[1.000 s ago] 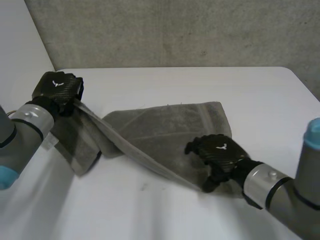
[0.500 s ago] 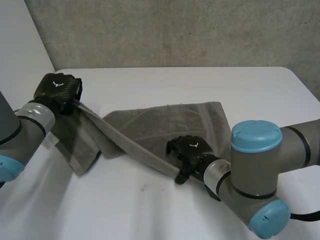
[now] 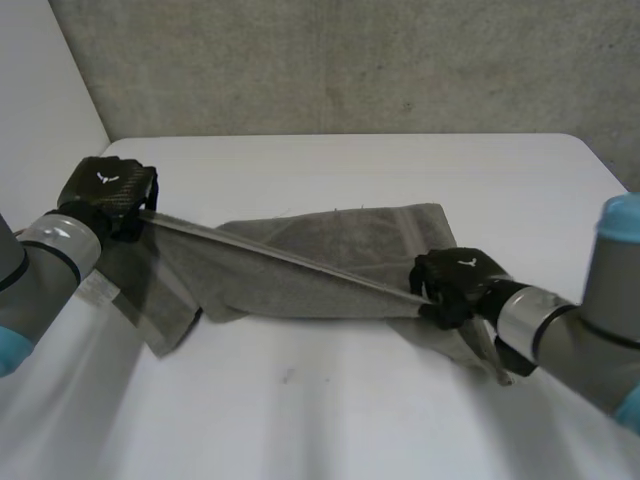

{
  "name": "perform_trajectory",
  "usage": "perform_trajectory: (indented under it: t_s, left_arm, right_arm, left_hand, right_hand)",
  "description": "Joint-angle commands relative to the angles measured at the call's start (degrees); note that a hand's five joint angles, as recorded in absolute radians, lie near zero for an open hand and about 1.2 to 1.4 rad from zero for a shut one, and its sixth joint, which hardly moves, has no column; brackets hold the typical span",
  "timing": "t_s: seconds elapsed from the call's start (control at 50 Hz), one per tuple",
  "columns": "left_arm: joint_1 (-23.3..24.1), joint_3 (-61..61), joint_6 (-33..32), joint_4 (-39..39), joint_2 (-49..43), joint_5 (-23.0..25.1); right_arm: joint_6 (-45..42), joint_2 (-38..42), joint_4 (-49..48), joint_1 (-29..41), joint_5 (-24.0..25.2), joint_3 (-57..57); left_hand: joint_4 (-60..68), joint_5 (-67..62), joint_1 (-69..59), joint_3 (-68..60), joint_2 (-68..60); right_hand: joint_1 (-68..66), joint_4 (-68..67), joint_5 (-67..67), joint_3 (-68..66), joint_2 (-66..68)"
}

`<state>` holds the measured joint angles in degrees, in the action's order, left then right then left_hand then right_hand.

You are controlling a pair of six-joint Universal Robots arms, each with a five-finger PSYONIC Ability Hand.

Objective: Fold the laundry

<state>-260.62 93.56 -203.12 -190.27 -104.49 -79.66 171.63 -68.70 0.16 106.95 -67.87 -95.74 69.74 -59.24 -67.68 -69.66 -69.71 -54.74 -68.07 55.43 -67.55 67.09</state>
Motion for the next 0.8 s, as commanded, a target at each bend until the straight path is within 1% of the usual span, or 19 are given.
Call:
perform_trajectory:
  t_s: [0.02, 0.1, 0.22, 0.32, 0.36, 0.38, 0.42, 0.44, 0.48, 0.54, 0.56, 0.6, 0.64, 0.66, 0.7, 0.72, 0.74, 0.76, 0.8]
  left_arm:
    - [1.42, 0.75, 0.26, 8.22, 8.57, 0.29]
    - [2.3, -0.04, 0.44, 13.51, 15.87, 0.55]
    - [2.48, -0.13, 0.27, 15.01, 20.29, 0.38]
    - [2.48, 0.83, -0.09, 15.8, 18.35, 0.47]
    - [2.57, 0.92, -0.52, 16.76, 11.01, 0.47]
    - [2.57, 0.92, -0.52, 16.77, 10.97, 0.47]
    - [2.66, -0.74, -1.4, 18.61, 2.14, 0.2]
    - [2.66, -0.75, -1.4, 18.62, 2.09, 0.2]
    - [3.36, -4.42, -5.16, 19.4, -6.04, -0.06]
    - [3.71, -10.56, -10.08, 19.32, -12.82, -0.24]
    - [3.71, -10.59, -10.1, 19.32, -12.85, -0.24]
    - [3.89, -14.81, -12.04, 19.23, -15.4, -0.41]
    - [4.06, -26.44, -13.97, 19.14, -19.07, -3.64]
    - [4.06, -26.5, -13.97, 19.14, -19.09, -3.66]
    - [5.63, -41.19, -13.62, 18.36, -21.63, -7.95]
    - [5.64, -41.27, -13.62, 18.35, -21.64, -7.97]
    - [6.78, -48.49, -13.01, 16.18, -22.68, -8.41]
    - [6.79, -48.56, -13.01, 16.16, -22.69, -8.41]
    - [8.36, -58.11, -9.95, 6.8, -23.04, -8.58]
  right_arm:
    - [-7.34, -13.0, 10.2, -4.2, 2.92, 5.11]
    - [-10.87, -21.97, 12.31, -4.47, 2.49, 10.9]
    - [-12.9, -24.55, 19.35, -4.74, 3.45, 16.2]
    - [-19.31, -17.6, 25.59, -3.42, 3.01, 18.04]
    - [-27.09, -8.95, 31.28, -1.32, 1.7, 19.96]
    - [-27.13, -8.9, 31.3, -1.31, 1.69, 19.98]
    - [-32.39, -0.59, 34.98, 0.35, -0.67, 23.3]
    - [-32.41, -0.55, 34.99, 0.36, -0.68, 23.32]
    - [-33.55, 6.44, 35.61, 2.2, -5.58, 27.16]
    - [-33.73, 12.42, 34.82, 3.52, -10.15, 33.56]
    - [-33.73, 12.45, 34.82, 3.52, -10.17, 33.6]
    - [-33.73, 14.83, 33.59, 3.79, -12.2, 37.73]
    - [-33.55, 17.72, 28.61, 3.7, -14.91, 47.35]
    - [-33.55, 17.73, 28.58, 3.7, -14.92, 47.4]
    - [-33.55, 18.52, 18.97, 3.79, -17.28, 57.02]
    - [-33.55, 18.52, 18.91, 3.79, -17.29, 57.07]
    - [-33.55, 18.08, 11.69, 4.14, -17.82, 60.11]
    - [-33.55, 18.08, 11.62, 4.14, -17.82, 60.14]
    - [-33.46, 15.11, -5.78, 5.63, -17.91, 60.06]
  left_hand:
    - [10.26, -10.76, -12.32, -10.34, -10.29]
    - [10.26, -10.76, -12.32, -10.34, -10.29]
    - [10.26, -10.76, -12.32, -10.34, -10.29]
    - [10.26, -10.76, -12.32, -10.34, -10.29]
    - [10.26, -10.76, -12.32, -10.34, -10.29]
    - [10.26, -10.76, -12.32, -10.34, -10.29]
    - [10.26, -10.76, -12.32, -10.34, -10.29]
    - [10.26, -10.76, -12.32, -10.34, -10.29]
    - [10.26, -10.76, -12.32, -10.34, -10.29]
    - [10.26, -10.76, -12.32, -10.34, -10.29]
    - [10.26, -10.76, -12.32, -10.34, -10.29]
    - [10.26, -10.76, -12.32, -10.34, -10.29]
    - [10.26, -10.76, -12.32, -10.34, -10.29]
    - [10.26, -10.76, -12.32, -10.34, -10.29]
    - [10.26, -10.76, -12.32, -10.34, -10.29]
    - [10.26, -10.76, -12.32, -10.34, -10.29]
    - [10.26, -10.76, -12.32, -10.34, -10.29]
    - [10.26, -10.76, -12.32, -10.34, -10.29]
    - [10.26, -10.76, -12.32, -10.34, -10.29]
  right_hand:
    - [-25.26, -11.93, 14.57, -12.45, 12.91]
    - [-25.26, -11.93, 14.57, -12.45, 12.91]
    - [-25.26, -11.93, 14.57, -12.45, 12.91]
    - [-25.26, -11.93, 14.57, -12.45, 12.91]
    - [-25.26, -11.93, 14.57, -12.45, 12.91]
    - [-25.26, -11.93, 14.57, -12.45, 12.91]
    - [-25.26, -11.93, 14.57, -12.45, 12.91]
    - [-25.26, -11.93, 14.57, -12.45, 12.91]
    - [-25.26, -11.93, 14.57, -12.45, 12.91]
    - [-25.26, -11.93, 14.57, -12.45, 12.91]
    - [-25.26, -11.93, 14.57, -12.45, 12.91]
    - [-25.26, -11.93, 14.57, -12.45, 12.91]
    - [-25.26, -11.93, 14.57, -12.45, 12.91]
    - [-25.26, -11.93, 14.57, -12.45, 12.91]
    - [-25.26, -11.93, 14.57, -12.45, 12.91]
    - [-25.26, -11.93, 14.57, -12.45, 12.91]
    - [-25.26, -11.93, 14.57, -12.45, 12.91]
    - [-25.26, -11.93, 14.57, -12.45, 12.91]
    - [-25.26, -11.93, 14.57, -12.45, 12.91]
